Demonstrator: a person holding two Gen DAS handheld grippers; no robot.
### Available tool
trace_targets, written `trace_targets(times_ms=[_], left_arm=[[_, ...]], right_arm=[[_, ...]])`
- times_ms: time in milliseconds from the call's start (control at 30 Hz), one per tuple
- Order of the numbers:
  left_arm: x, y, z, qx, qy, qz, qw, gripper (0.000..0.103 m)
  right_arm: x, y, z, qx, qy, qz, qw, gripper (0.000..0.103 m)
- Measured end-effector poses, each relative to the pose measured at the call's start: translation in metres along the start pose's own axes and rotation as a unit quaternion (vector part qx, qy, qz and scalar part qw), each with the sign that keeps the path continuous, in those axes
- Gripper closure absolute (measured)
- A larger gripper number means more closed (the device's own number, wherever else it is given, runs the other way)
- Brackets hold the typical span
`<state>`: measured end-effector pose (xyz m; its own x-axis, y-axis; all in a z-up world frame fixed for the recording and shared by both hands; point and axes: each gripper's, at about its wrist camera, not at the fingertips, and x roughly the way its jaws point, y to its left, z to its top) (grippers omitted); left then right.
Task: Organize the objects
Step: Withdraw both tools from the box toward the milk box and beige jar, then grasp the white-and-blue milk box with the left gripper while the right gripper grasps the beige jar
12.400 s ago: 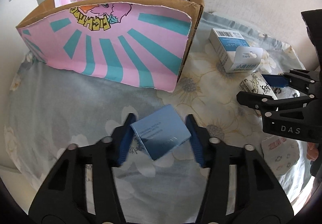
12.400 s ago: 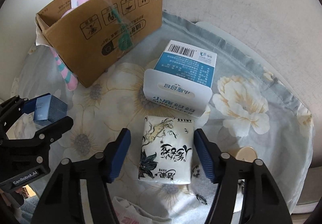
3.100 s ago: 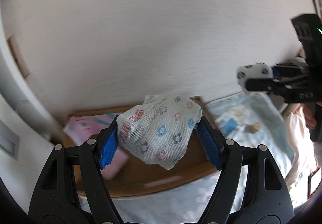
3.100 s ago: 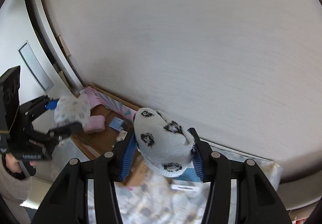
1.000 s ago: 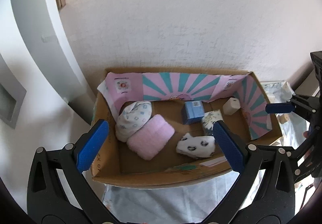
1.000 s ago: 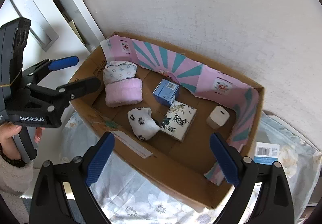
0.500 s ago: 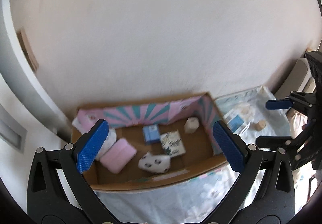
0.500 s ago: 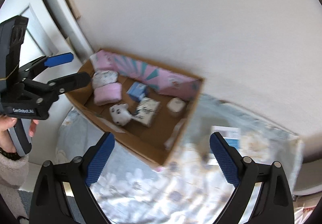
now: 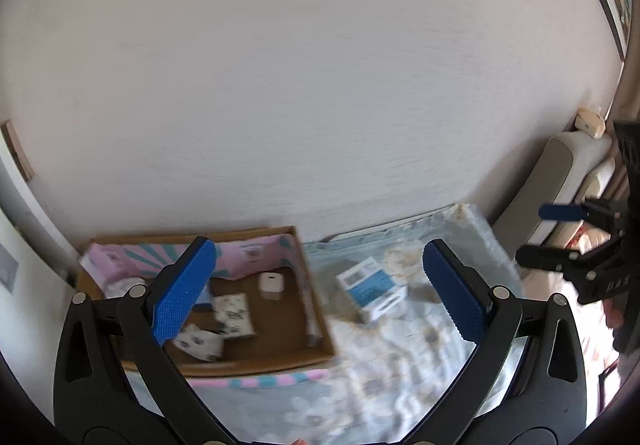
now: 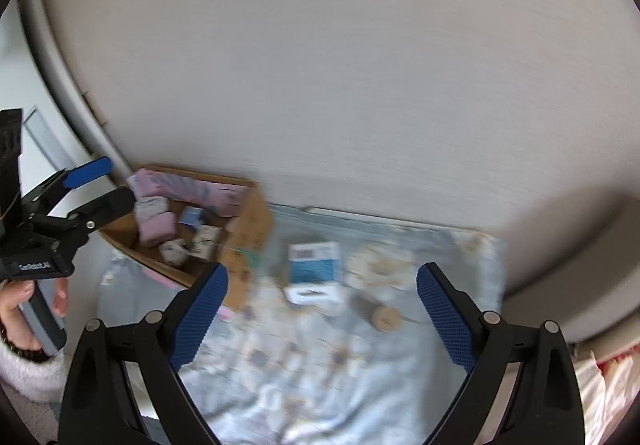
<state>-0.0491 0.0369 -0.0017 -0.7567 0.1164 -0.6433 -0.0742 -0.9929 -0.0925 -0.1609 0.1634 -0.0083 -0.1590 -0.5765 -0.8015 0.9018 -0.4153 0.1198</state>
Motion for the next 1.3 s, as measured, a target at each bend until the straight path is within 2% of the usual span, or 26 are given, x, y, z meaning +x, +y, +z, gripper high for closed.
trace_targets(times_ms=[233,333,467,567,700,767,867,1000,1133,1300], left_arm=[[0.021,-0.050,-0.018,-0.031,0.032,0.000,0.9990,0.000],[0.033,-0.072,-0.038,-0.053,0.049,-0.003,0.9974,0.000],[0.062,-0.099,-0.071,-0.073,0.090,0.001,0.9932,0.000],[0.089,-0.112,-0.093,-0.077,0.113,0.017,0.9904,0.000],[0.125,-0.115,-0.113,-0.103,0.131,0.043,0.9850,0.000],[0.142,-0.115,-0.120,-0.111,0.135,0.074,0.9819,0.000],[0.168,-0.112,-0.129,-0.117,0.144,0.098,0.9776,0.000],[0.191,-0.106,-0.135,-0.138,0.145,0.105,0.9741,0.000],[0.205,-0.099,-0.132,-0.140,0.141,0.114,0.9733,0.000],[0.220,-0.092,-0.131,-0.125,0.145,0.132,0.9726,0.000]], right_arm=[[-0.001,-0.049,-0.033,-0.005,0.020,-0.013,1.000,0.009],[0.003,-0.062,-0.045,-0.025,0.023,-0.015,0.999,0.009],[0.017,-0.078,-0.063,-0.045,0.032,-0.013,0.998,0.009],[0.030,-0.086,-0.076,-0.051,0.035,-0.005,0.998,0.009],[0.054,-0.093,-0.094,-0.058,0.031,0.001,0.998,0.009],[0.066,-0.094,-0.102,-0.061,0.027,0.004,0.998,0.009],[0.085,-0.091,-0.111,-0.079,0.021,0.000,0.997,0.009],[0.109,-0.084,-0.116,-0.096,0.020,0.001,0.995,0.015],[0.123,-0.075,-0.115,-0.105,0.009,0.008,0.994,0.017],[0.142,-0.067,-0.108,-0.115,0.008,0.009,0.993,0.030]])
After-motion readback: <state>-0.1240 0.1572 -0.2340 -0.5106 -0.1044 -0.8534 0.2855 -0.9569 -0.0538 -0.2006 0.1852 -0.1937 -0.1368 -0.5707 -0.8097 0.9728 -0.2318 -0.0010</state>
